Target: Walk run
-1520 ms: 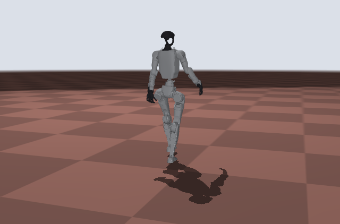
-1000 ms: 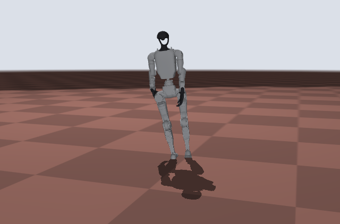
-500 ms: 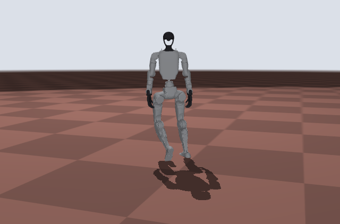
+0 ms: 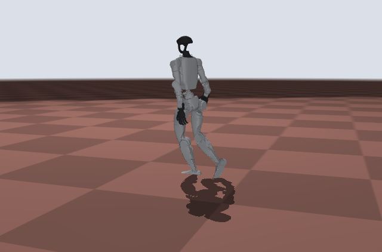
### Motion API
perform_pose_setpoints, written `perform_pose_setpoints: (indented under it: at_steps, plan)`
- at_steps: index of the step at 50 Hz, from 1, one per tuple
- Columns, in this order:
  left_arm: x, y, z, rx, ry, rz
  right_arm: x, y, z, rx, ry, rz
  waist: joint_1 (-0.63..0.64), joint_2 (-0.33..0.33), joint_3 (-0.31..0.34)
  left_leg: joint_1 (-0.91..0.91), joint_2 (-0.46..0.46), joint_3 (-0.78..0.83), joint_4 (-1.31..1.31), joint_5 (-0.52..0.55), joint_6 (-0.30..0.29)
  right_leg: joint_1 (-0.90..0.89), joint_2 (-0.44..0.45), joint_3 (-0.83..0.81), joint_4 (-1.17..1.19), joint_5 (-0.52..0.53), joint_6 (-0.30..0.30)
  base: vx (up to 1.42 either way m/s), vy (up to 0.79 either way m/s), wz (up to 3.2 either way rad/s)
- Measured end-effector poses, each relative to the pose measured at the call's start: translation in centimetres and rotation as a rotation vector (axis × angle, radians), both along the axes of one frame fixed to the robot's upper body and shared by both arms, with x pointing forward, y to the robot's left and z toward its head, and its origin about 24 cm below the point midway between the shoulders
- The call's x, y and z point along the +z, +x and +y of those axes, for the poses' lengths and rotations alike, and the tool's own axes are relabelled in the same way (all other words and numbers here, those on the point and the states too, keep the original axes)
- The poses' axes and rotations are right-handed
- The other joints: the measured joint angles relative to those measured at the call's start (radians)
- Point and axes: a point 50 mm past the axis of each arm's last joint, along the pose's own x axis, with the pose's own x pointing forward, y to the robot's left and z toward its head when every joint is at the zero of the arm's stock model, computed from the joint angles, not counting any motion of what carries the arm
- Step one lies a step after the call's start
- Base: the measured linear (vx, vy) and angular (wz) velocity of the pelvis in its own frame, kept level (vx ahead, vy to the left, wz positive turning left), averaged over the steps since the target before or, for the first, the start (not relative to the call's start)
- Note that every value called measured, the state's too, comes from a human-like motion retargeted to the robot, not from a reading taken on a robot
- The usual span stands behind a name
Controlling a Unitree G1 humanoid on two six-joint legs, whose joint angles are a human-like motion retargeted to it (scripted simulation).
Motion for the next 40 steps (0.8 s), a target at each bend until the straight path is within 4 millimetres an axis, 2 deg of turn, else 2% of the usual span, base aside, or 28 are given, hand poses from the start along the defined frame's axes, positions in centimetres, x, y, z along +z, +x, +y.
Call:
perform_pose_setpoints:
  at_steps: [2,3,5,7,9,11,13,15,17,18,20,21,22,23,25,27,28,29,30,31,33,34,36,38,40]
  plan:
    - [-1.0,7.4,-1.8,-0.061,-0.043,-0.279,-1.9,-5.4,1.4,-0.042,0.012,0.184,0.04,0.003,0.002,0.053,-0.028,-0.057,-0.031,0.022,0.0,-0.045,-0.067,-0.005,0.025,-0.062,-0.101,0.59,0.39,2.81]
    - [-1.0,10.9,-2.6,-0.128,-0.085,-0.415,-2.7,-8.0,2.5,-0.062,0.033,0.276,0.035,0.015,0.003,0.073,-0.042,-0.121,-0.044,0.037,0.0,-0.073,-0.102,-0.035,0.026,-0.102,-0.171,0.52,0.26,4.01]
    - [0.1,17.0,-4.7,-0.327,-0.184,-0.647,-3.8,-12.7,5.2,-0.076,0.101,0.453,-0.022,0.05,0.0,0.09,-0.063,-0.282,-0.047,0.07,0.0,-0.139,-0.185,-0.119,0.023,-0.191,-0.3,0.41,0.17,4.88]
    - [1.8,21.8,-6.5,-0.604,-0.284,-0.804,-4.6,-16.3,8.3,-0.051,0.198,0.624,-0.067,0.063,-0.004,0.103,-0.087,-0.408,-0.036,0.091,0.0,-0.17,-0.231,-0.148,-0.071,-0.211,-0.367,0.4,0.03,4.63]
    - [3.8,25.6,-7.9,-0.903,-0.362,-0.895,-4.9,-18.9,11.2,-0.001,0.299,0.769,-0.099,0.051,-0.007,0.118,-0.134,-0.541,-0.032,0.11,0.0,-0.187,-0.222,-0.096,-0.22,-0.195,-0.35,0.42,-0.08,4.23]
    - [5.8,28.4,-8.4,-1.161,-0.367,-0.949,-5.0,-20.6,13.7,0.069,0.378,0.872,-0.125,0.018,-0.01,0.138,-0.192,-0.667,-0.029,0.129,0.0,-0.195,-0.206,0.027,-0.384,-0.18,-0.289,0.5,-0.2,3.84]
    - [7.3,30.3,-8.3,-1.346,-0.304,-0.997,-5.0,-21.6,15.4,0.143,0.421,0.941,-0.138,-0.028,-0.007,0.169,-0.253,-0.766,-0.024,0.142,0.0,-0.196,-0.22,0.156,-0.536,-0.187,-0.221,0.6,-0.29,3.16]
    - [8.3,31.3,-7.8,-1.444,-0.203,-1.045,-5.0,-21.8,16.4,0.213,0.423,0.978,-0.135,-0.076,0.01,0.222,-0.301,-0.835,-0.025,0.149,0.0,-0.202,-0.243,0.274,-0.656,-0.204,-0.205,0.54,-0.27,2.26]
    - [8.2,31.2,-6.4,-1.428,-0.082,-1.07,-5.2,-21.5,16.4,0.276,0.371,0.982,-0.13,-0.115,0.043,0.291,-0.326,-0.865,-0.031,0.159,0.0,-0.185,-0.228,0.412,-0.753,-0.232,-0.157,0.55,-0.25,1.22]
    - [7.8,30.7,-5.6,-1.385,-0.035,-1.065,-5.2,-21.2,16.0,0.296,0.329,0.977,-0.132,-0.13,0.057,0.327,-0.339,-0.871,-0.031,0.165,0.0,-0.176,-0.23,0.442,-0.783,-0.247,-0.106,0.69,-0.2,0.63]
    - [6.1,28.5,-4.1,-1.245,0.018,-1.008,-5.2,-20.7,14.4,0.304,0.234,0.964,-0.131,-0.151,0.069,0.394,-0.362,-0.855,-0.032,0.188,0.0,-0.16,-0.237,0.409,-0.805,-0.239,-0.059,0.83,-0.08,0.2]
    - [4.8,26.7,-3.6,-1.149,0.008,-0.946,-5.1,-20.4,13.3,0.287,0.193,0.954,-0.132,-0.143,0.064,0.421,-0.368,-0.832,-0.027,0.214,0.0,-0.149,-0.228,0.397,-0.791,-0.162,-0.107,0.95,0.04,0.16]
    - [3.4,24.6,-3.3,-1.052,-0.01,-0.869,-5.0,-20.1,12.2,0.262,0.157,0.943,-0.138,-0.13,0.055,0.438,-0.37,-0.81,-0.012,0.248,-0.012,-0.142,-0.225,0.356,-0.769,-0.133,-0.149,1.01,0.04,0.49]
    - [2.0,22.3,-3.2,-0.952,-0.048,-0.768,-4.9,-19.7,11.1,0.222,0.132,0.929,-0.151,-0.11,0.037,0.435,-0.364,-0.791,0.022,0.297,-0.048,-0.144,-0.234,0.259,-0.729,-0.202,-0.177,0.94,0.0,0.91]
    - [-0.2,17.0,-3.5,-0.756,-0.166,-0.497,-4.7,-18.5,9.1,0.095,0.095,0.869,-0.194,-0.056,0.009,0.396,-0.351,-0.74,0.127,0.457,-0.175,-0.13,-0.217,0.247,-0.688,-0.257,-0.214,0.82,0.04,1.68]
    - [-1.1,10.5,-3.1,-0.618,-0.32,-0.096,-4.6,-18.0,8.2,-0.129,0.132,0.761,-0.24,-0.002,-0.025,0.317,-0.312,-0.699,0.282,0.565,-0.404,-0.098,-0.193,0.278,-0.681,-0.301,-0.238,0.77,0.15,2.86]
    - [-0.8,7.9,-2.0,-0.553,-0.353,0.086,-4.6,-17.6,8.0,-0.238,0.176,0.694,-0.251,-0.011,-0.036,0.287,-0.292,-0.601,0.341,0.598,-0.494,-0.079,-0.256,0.186,-0.674,-0.319,-0.227,0.77,0.08,2.77]
    - [-0.4,6.0,-0.7,-0.491,-0.331,0.196,-4.8,-16.7,8.0,-0.324,0.237,0.622,-0.268,-0.031,-0.043,0.252,-0.257,-0.488,0.392,0.627,-0.524,-0.061,-0.292,0.116,-0.682,-0.322,-0.237,0.68,-0.03,2.5]
    - [-0.1,4.4,0.7,-0.434,-0.284,0.272,-5.0,-15.7,8.2,-0.396,0.304,0.546,-0.287,-0.057,-0.048,0.214,-0.216,-0.368,0.438,0.653,-0.524,-0.045,-0.315,0.059,-0.696,-0.316,-0.256,0.65,-0.24,1.92]
    - [0.0,3.3,1.0,-0.399,-0.225,0.268,-5.1,-14.6,8.4,-0.445,0.383,0.468,-0.279,-0.066,-0.048,0.175,-0.165,-0.289,0.497,0.596,-0.481,-0.019,-0.3,0.057,-0.712,-0.311,-0.271,0.69,-0.32,1.41]
    - [-0.2,1.8,0.4,-0.362,-0.153,0.198,-5.3,-12.2,8.5,-0.494,0.519,0.315,-0.252,-0.088,-0.053,0.107,-0.085,-0.12,0.571,0.52,-0.382,0.024,-0.3,0.048,-0.737,-0.302,-0.276,0.72,-0.22,0.82]
    - [-0.3,1.5,-0.3,-0.356,-0.153,0.141,-5.3,-10.9,8.5,-0.489,0.577,0.25,-0.229,-0.103,-0.057,0.069,-0.08,-0.072,0.577,0.497,-0.357,0.043,-0.311,0.034,-0.749,-0.297,-0.268,0.56,-0.07,0.51]
    - [-0.5,1.3,-1.3,-0.351,-0.189,0.035,-5.3,-8.2,8.9,-0.442,0.673,0.146,-0.186,-0.134,-0.065,-0.023,-0.103,-0.047,0.557,0.444,-0.348,0.073,-0.327,0.001,-0.773,-0.289,-0.256,0.53,-0.08,0.47]
    - [-0.6,1.4,-1.1,-0.353,-0.239,-0.044,-5.2,-5.3,9.6,-0.375,0.733,0.053,-0.156,-0.16,-0.073,-0.123,-0.125,-0.067,0.512,0.376,-0.331,0.101,-0.323,-0.032,-0.791,-0.293,-0.255,0.72,-0.12,0.93]
    - [-0.4,1.4,-0.6,-0.366,-0.264,-0.109,-4.7,-2.6,9.9,-0.306,0.751,-0.04,-0.135,-0.175,-0.079,-0.208,-0.139,-0.11,0.421,0.315,-0.271,0.134,-0.306,-0.072,-0.805,-0.312,-0.255,0.57,-0.15,1.37]
